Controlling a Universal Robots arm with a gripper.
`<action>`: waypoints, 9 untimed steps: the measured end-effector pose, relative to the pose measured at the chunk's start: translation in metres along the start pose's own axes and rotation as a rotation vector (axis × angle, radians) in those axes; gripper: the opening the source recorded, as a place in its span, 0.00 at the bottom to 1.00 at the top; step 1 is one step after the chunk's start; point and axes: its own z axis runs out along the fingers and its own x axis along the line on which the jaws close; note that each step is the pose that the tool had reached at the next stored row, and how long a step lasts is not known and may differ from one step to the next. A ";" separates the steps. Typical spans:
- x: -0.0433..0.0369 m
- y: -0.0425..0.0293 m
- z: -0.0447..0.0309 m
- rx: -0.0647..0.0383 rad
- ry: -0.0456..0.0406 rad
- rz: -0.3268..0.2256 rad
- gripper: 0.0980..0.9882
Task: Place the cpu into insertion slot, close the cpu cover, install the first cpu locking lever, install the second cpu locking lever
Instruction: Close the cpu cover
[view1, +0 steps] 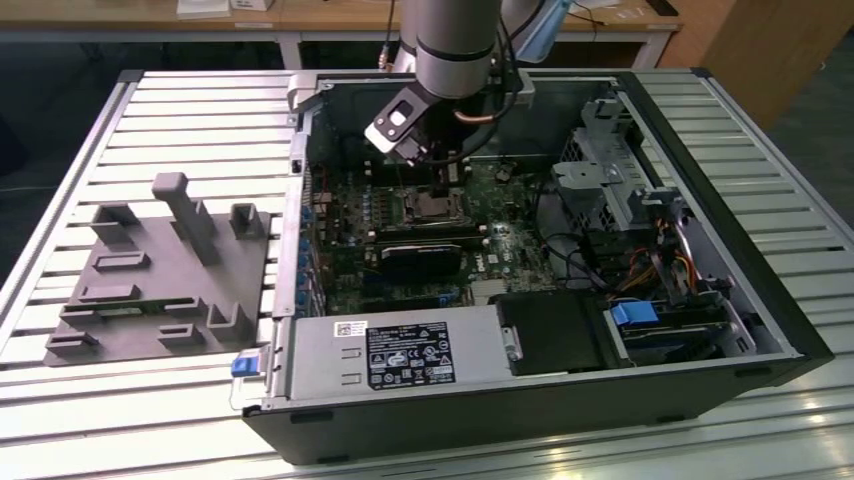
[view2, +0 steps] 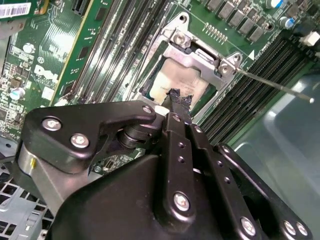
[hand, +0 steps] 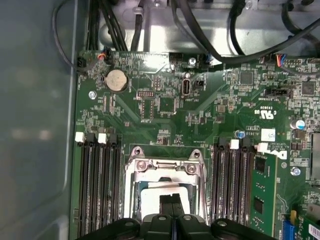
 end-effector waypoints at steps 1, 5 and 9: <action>0.0000 -0.0011 0.0007 0.000 0.0001 -0.001 0.01; -0.0001 -0.0042 0.0030 0.000 0.0000 -0.003 0.01; 0.0000 -0.0046 0.0032 0.000 0.0000 -0.003 0.01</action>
